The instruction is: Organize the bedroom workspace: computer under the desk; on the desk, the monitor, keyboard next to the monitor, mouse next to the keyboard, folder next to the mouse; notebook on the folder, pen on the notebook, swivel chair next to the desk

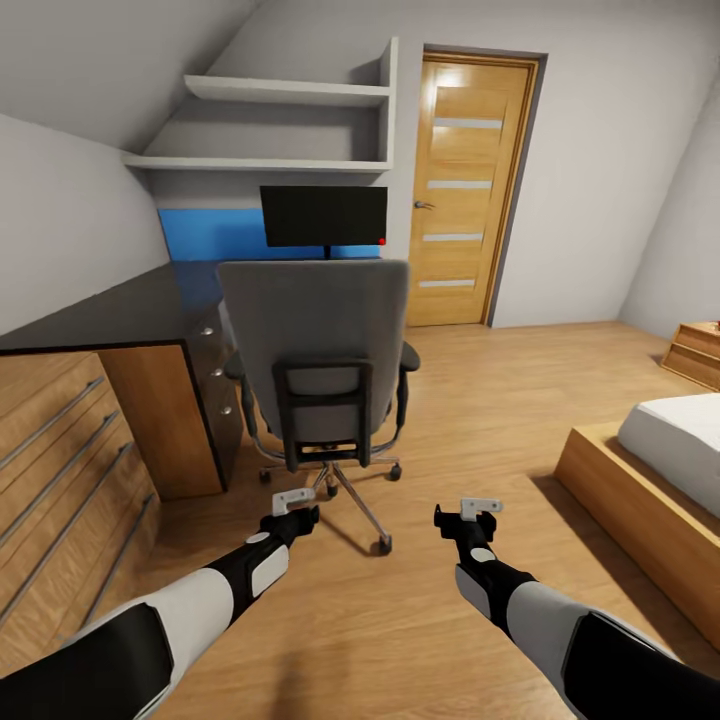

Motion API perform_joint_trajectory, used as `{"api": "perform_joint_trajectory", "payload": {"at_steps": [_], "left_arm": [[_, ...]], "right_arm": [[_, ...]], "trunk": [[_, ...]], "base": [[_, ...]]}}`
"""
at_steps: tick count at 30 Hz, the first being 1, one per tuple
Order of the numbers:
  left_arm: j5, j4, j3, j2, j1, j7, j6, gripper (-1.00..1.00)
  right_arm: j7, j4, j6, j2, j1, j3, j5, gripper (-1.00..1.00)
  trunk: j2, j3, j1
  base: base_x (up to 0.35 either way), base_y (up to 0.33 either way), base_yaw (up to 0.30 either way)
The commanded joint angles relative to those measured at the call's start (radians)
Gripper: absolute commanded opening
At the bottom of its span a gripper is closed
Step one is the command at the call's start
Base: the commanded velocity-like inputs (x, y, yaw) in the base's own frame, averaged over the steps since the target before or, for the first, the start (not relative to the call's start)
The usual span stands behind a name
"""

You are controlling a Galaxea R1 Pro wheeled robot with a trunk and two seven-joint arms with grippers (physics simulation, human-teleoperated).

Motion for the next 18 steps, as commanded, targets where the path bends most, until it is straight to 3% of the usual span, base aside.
{"api": "perform_joint_trajectory", "payload": {"at_steps": [1,5,6,18], "left_arm": [[0.005,-0.001,-0.010,0.000,-0.001,0.006,-0.003,1.00],[0.005,-0.001,-0.014,-0.001,-0.001,0.006,-0.003,1.00],[0.005,-0.001,-0.016,-0.002,-0.001,0.006,-0.005,1.00],[0.005,-0.001,-0.017,0.000,-0.001,0.007,-0.006,1.00]], "right_arm": [[-0.005,0.000,-0.002,0.004,0.000,0.008,-0.007,1.00],[-0.005,0.001,-0.002,0.017,0.000,0.008,0.002,1.00],[-0.010,0.001,-0.043,0.030,0.001,0.007,0.045,1.00],[-0.011,0.000,-0.060,0.038,0.001,0.005,0.043,1.00]], "trunk": [[0.000,-0.001,0.000],[0.000,-0.001,0.000],[0.000,-0.001,0.000],[0.000,-0.001,0.000]], "base": [[-0.005,-0.063,0.000],[-0.003,-0.036,0.000],[0.000,-0.001,0.000],[0.000,0.000,0.000]]}}
